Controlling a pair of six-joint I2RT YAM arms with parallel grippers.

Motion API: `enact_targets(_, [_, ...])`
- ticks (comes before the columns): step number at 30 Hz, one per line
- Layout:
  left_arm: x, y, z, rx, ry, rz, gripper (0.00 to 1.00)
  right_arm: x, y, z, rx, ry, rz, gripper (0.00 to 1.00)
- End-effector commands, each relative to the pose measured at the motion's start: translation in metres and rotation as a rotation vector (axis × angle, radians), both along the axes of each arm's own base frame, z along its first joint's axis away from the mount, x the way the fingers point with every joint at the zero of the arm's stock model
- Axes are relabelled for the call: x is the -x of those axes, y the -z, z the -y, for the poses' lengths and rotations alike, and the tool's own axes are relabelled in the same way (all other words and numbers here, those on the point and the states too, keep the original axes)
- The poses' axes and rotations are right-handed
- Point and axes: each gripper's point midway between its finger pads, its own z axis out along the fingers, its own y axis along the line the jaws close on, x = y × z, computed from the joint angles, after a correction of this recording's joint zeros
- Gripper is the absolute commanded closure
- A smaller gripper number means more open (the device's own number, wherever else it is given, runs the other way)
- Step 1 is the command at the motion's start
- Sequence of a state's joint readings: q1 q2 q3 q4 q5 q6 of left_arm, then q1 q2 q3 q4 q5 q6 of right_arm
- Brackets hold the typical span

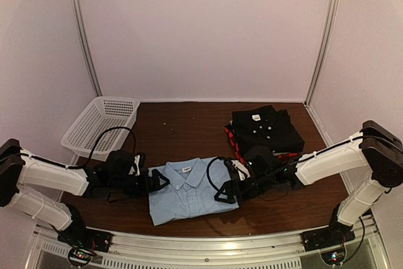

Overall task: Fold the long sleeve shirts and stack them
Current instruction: Rotate the square-folded shirt at the center of the board, then pick up the square-folded shirt from the center of the board.

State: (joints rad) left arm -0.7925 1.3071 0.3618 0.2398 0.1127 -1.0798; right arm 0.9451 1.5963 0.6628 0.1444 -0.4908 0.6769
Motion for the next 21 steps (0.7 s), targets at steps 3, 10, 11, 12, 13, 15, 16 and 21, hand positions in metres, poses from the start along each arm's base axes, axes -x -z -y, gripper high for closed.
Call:
enact_targets(3, [0.020, 0.013, -0.031, -0.081, -0.033, -0.050, 0.02, -0.044, -0.007, 0.036, 0.118, 0.220, 0.082, 0.17])
enact_targets(10, [0.038, 0.019, -0.030, -0.025, 0.001, -0.106, 0.09, -0.073, 0.010, 0.045, 0.161, 0.267, 0.038, 0.18])
enact_targets(11, [0.040, 0.022, -0.029, -0.017, 0.007, -0.116, 0.11, -0.071, 0.015, 0.042, 0.159, 0.256, 0.021, 0.18])
enact_targets(12, [0.041, 0.023, -0.027, -0.008, 0.016, -0.124, 0.14, -0.069, 0.022, 0.040, 0.165, 0.246, -0.003, 0.19])
enact_targets(13, [0.041, 0.025, -0.025, 0.000, 0.020, -0.130, 0.16, -0.069, 0.024, 0.033, 0.141, 0.235, -0.015, 0.20])
enact_targets(15, [0.043, 0.026, -0.020, 0.029, 0.031, -0.140, 0.23, -0.066, 0.028, 0.024, 0.098, 0.216, -0.057, 0.23])
enact_targets(16, [0.043, 0.027, -0.017, 0.045, 0.033, -0.146, 0.27, -0.063, 0.031, 0.019, 0.076, 0.207, -0.078, 0.25])
enact_targets(21, [0.039, 0.025, -0.009, 0.107, 0.027, -0.134, 0.42, -0.052, 0.029, 0.001, -0.048, 0.186, -0.147, 0.35])
